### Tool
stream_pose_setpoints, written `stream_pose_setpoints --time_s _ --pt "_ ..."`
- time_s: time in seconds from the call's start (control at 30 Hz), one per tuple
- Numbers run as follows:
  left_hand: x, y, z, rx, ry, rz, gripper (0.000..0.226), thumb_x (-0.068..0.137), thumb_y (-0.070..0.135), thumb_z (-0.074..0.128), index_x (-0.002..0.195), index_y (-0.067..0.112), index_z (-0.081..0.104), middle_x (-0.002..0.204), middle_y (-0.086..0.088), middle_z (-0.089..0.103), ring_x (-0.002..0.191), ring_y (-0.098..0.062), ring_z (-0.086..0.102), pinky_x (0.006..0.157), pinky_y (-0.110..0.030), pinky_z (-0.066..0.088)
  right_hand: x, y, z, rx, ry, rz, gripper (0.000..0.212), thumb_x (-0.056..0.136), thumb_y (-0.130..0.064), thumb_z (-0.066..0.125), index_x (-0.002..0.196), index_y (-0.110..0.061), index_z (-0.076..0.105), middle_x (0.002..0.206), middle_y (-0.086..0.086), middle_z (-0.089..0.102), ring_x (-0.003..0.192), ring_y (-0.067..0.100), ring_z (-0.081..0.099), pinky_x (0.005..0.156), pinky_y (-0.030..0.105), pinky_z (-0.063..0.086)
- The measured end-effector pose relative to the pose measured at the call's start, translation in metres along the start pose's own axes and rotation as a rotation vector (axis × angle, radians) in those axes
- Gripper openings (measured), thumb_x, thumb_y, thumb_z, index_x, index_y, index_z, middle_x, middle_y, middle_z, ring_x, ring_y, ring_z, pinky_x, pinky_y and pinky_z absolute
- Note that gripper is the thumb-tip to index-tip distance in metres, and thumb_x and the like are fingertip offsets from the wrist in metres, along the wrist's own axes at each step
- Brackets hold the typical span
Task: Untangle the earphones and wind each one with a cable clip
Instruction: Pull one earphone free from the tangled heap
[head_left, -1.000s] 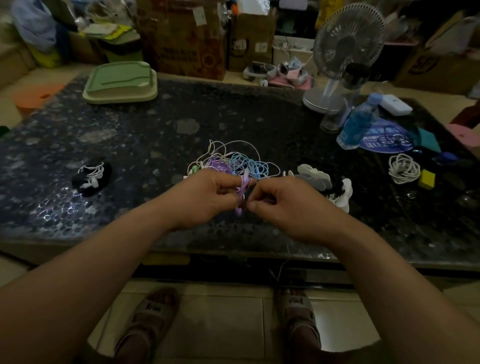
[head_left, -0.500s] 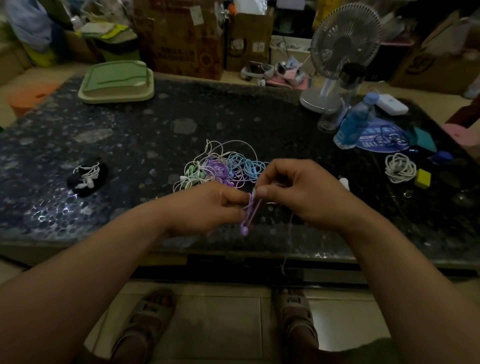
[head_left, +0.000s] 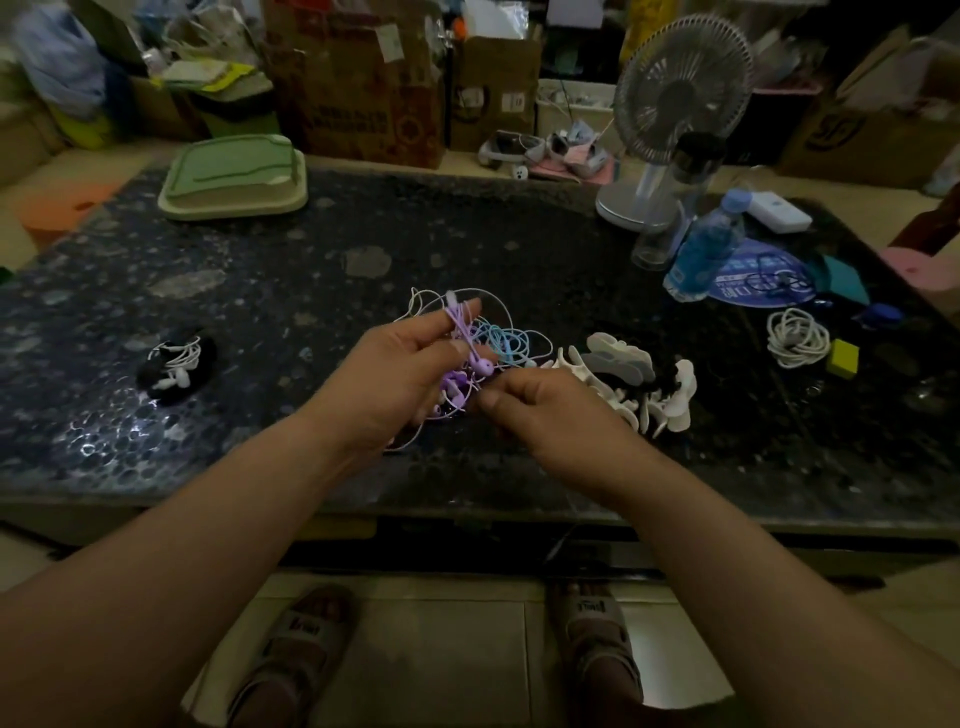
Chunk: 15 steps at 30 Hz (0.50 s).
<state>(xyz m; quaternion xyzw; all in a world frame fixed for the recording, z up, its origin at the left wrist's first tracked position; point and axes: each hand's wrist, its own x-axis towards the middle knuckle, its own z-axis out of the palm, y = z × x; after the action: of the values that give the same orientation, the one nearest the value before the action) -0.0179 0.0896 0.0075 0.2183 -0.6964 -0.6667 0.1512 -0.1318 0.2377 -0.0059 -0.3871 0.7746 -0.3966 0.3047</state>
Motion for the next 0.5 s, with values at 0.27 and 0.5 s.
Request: stream_pose_setpoints --time_s 0.27,0.5 --pt "-0.002 -0.011 -0.006 0.715 -0.088 0.189 0.028 0.105 0.02 0.059 0.09 0.041 0.069 0.087 0.03 0.072 0.084 0.007 0.067 0.071 -0.015 0.05 -0.007 -0.014 -0.007 -0.337 0.13 -0.106 0.019 0.101 -0.034 0.064 0.086 -0.025 0.072 0.071 -0.01 0.066 0.067 0.005 0.061 0.06 0.028 0.047" --pt "-0.011 -0.009 -0.005 0.815 -0.474 0.091 0.018 0.105 0.029 0.056 0.112 0.035 0.072 0.099 0.012 0.076 0.087 -0.024 0.072 0.084 -0.049 0.058 -0.006 -0.017 -0.042 -0.225 0.145 -0.148 0.006 0.092 -0.024 0.078 0.09 -0.024 0.073 0.079 -0.009 0.072 0.073 -0.002 0.066 0.061 0.012 0.047"
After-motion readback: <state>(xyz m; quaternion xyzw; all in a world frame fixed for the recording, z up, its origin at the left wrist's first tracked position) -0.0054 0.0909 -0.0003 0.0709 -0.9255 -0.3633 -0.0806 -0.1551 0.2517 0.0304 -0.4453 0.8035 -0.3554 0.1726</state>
